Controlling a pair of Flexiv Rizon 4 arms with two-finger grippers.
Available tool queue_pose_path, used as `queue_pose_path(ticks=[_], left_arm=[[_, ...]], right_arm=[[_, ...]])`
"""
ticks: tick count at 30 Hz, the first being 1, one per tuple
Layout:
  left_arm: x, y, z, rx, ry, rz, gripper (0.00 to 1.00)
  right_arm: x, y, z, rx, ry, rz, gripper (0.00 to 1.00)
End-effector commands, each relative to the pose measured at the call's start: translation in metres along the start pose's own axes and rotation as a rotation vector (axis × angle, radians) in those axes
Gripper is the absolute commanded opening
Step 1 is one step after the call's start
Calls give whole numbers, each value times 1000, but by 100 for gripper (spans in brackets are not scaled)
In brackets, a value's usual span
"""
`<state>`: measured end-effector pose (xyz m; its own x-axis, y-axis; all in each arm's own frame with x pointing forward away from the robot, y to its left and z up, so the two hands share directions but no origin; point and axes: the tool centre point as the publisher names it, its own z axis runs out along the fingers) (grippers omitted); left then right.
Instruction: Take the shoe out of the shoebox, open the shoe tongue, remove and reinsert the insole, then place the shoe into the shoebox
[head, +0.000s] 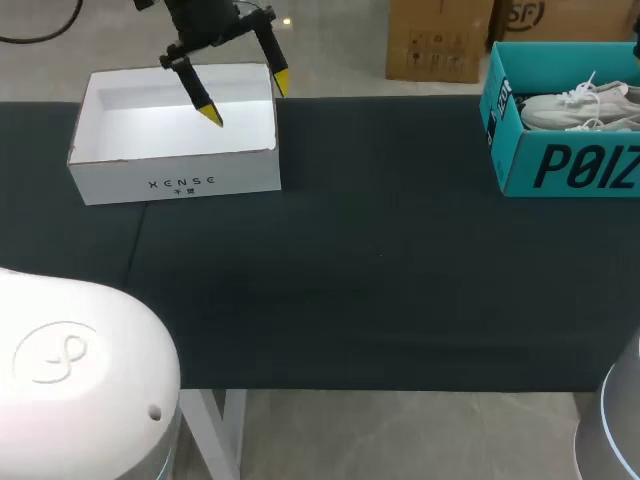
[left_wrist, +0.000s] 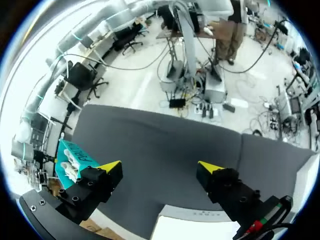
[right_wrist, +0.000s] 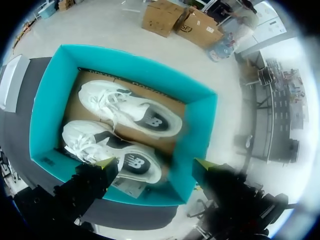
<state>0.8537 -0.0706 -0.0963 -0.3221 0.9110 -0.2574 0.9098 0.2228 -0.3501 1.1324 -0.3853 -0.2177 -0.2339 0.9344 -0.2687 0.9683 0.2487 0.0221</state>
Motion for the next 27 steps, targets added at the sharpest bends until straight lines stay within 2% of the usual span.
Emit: queue_pose_path(ticks=[1,11,12,13,14,15,17,18,19,20,27], left_arm=[[-5,-3,-3,-35,195,-212,100],[-5,-3,-3,-35,195,-212,100],[-5,1,0,-107,137,-315,100],[-4,12,1,-116,-12,-463,100],[-2,19,3,-69,-108,-611,100],[3,20,8,-126,-244,-747,100],[14,23,15,-123,-355,-926,100],[23,26,16,-162,-394,-1010,100],[31,29,16,-140,-466,-1070,100],[38,30,16,-168,-496,-1135,100],[38,30,16,-168,-496,-1135,100]], right_arm=[[0,0,0,0,0,1,100],[0,0,0,0,0,1,100],[0,0,0,0,0,1,100],[0,0,0,0,0,1,100],[0,0,0,0,0,1,100],[0,0,0,0,0,1,100],[0,0,0,0,0,1,100],[0,0,0,0,0,1,100],[0,0,0,0,0,1,100],[0,0,0,0,0,1,100],[0,0,0,0,0,1,100]])
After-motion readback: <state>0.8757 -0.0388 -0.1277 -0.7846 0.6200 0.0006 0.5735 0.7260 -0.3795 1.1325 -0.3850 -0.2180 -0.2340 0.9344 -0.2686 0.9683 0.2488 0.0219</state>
